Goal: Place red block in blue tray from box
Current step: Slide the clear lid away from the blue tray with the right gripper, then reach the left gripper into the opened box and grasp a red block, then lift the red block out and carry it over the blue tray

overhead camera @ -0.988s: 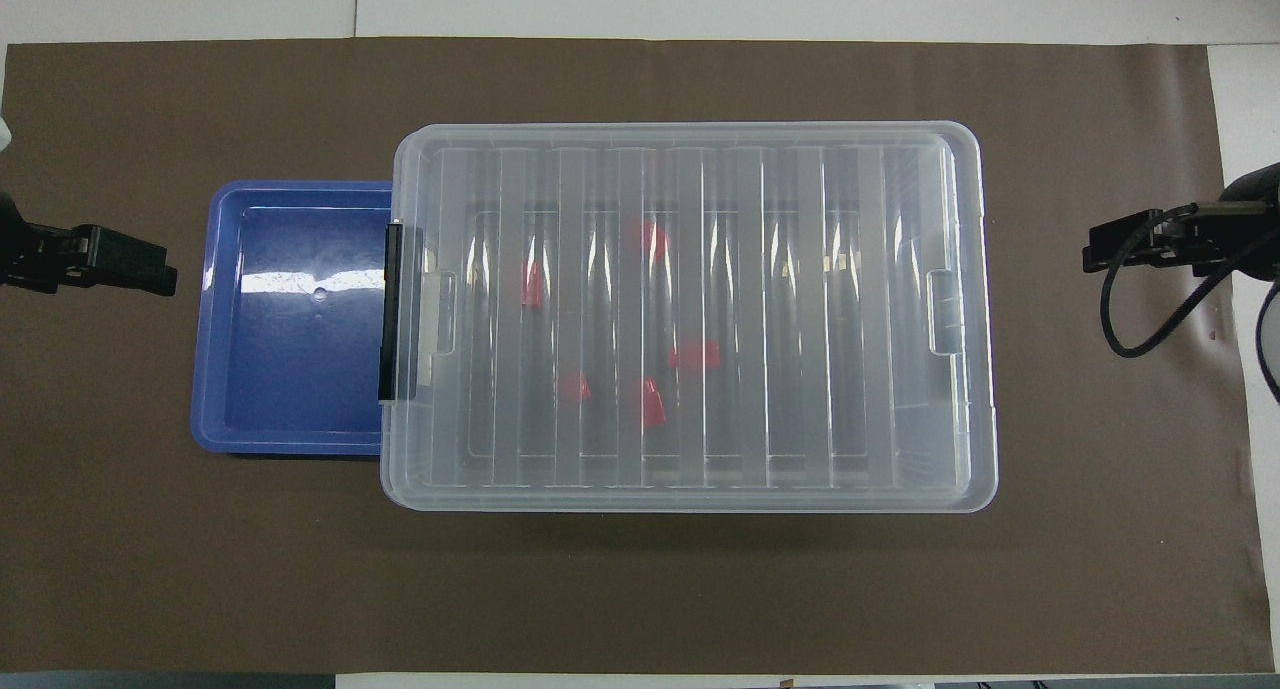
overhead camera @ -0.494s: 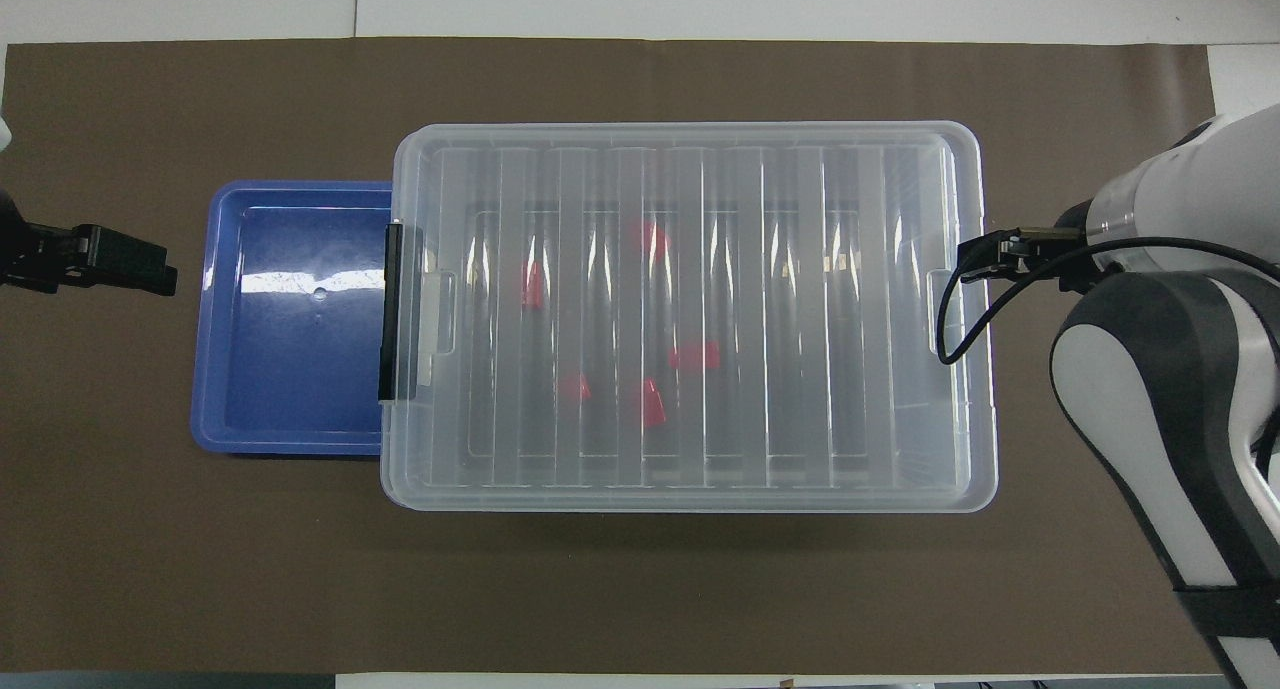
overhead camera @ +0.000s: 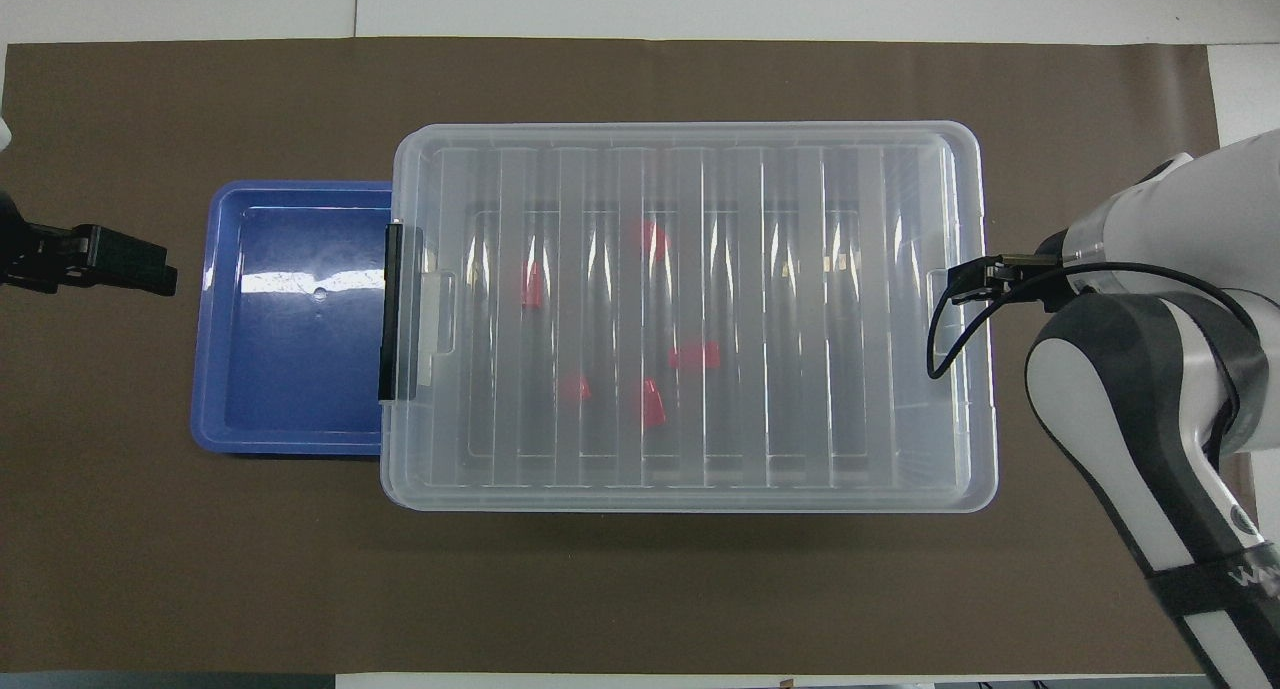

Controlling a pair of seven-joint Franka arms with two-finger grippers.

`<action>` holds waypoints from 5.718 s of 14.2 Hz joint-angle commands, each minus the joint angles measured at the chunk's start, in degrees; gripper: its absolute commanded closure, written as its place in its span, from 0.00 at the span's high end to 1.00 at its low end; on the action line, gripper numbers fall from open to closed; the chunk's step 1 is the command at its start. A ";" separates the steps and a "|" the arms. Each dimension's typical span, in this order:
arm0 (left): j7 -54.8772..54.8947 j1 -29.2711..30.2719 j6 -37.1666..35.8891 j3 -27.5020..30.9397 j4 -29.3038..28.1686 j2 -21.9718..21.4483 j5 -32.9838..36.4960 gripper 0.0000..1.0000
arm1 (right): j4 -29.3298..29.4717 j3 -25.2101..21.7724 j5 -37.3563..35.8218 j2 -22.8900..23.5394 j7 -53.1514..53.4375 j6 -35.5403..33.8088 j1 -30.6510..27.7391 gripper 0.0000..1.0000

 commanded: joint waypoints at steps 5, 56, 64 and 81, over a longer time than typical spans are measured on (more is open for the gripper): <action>0.62 0.45 -0.50 0.04 -1.21 -1.26 -0.94 1.00 | -4.61 0.33 0.64 -2.59 -9.62 3.36 -6.44 1.00; -27.24 -24.69 46.25 -1.28 -17.91 23.25 6.18 0.91 | 17.99 1.03 -0.24 -3.20 -14.56 -25.91 -7.78 1.00; -30.85 -24.60 46.61 -1.28 -18.96 23.26 6.18 0.00 | 17.72 1.03 -0.24 -3.30 -14.56 -25.73 -7.78 1.00; -23.85 -18.82 19.99 -0.75 -15.62 0.94 5.56 0.00 | 8.69 0.85 -0.68 -6.27 -32.11 -14.34 -17.69 0.00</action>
